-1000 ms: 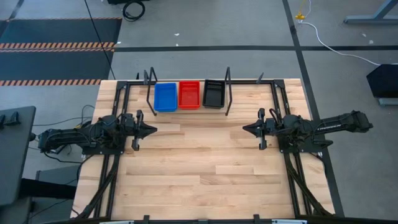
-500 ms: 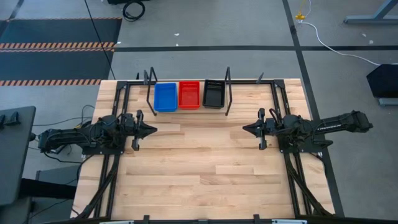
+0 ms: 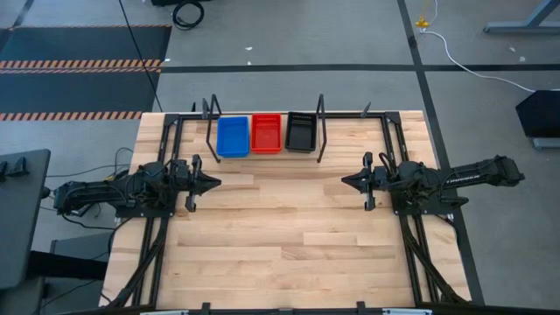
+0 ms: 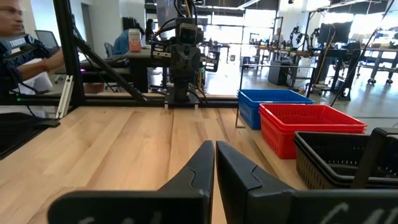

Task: Stack baskets on shelf by color
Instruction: Return to Home Position

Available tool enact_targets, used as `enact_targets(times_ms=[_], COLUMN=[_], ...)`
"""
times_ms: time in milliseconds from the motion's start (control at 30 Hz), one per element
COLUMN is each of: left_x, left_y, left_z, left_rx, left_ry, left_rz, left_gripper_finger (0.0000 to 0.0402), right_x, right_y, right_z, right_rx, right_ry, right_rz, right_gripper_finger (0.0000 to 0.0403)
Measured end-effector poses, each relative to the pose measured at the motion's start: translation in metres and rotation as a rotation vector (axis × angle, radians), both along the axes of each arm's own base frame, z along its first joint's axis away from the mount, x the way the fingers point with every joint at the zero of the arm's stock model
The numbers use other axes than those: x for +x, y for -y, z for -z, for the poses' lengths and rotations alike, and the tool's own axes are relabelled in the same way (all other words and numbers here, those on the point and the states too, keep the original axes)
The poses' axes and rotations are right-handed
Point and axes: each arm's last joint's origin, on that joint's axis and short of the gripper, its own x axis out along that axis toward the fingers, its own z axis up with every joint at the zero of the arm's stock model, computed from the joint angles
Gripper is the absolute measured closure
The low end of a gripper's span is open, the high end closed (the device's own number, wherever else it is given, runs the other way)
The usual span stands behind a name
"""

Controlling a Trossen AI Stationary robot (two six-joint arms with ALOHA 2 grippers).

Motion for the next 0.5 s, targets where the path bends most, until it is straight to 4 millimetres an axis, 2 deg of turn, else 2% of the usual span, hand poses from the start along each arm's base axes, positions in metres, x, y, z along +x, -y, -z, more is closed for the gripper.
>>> enact_targets(times_ms=[500], left_x=[0.0], left_y=[0.0], left_z=[0.0001], left_rx=[0.0], left_ry=[0.0], left_rz=[0.0], left_gripper_finger=[0.0366], right_x=[0.0], right_y=[0.0], right_z=[0.0], right_rx=[0.0], right_ry=[0.0], right_rz=[0.0], right_gripper_finger=[0.0379])
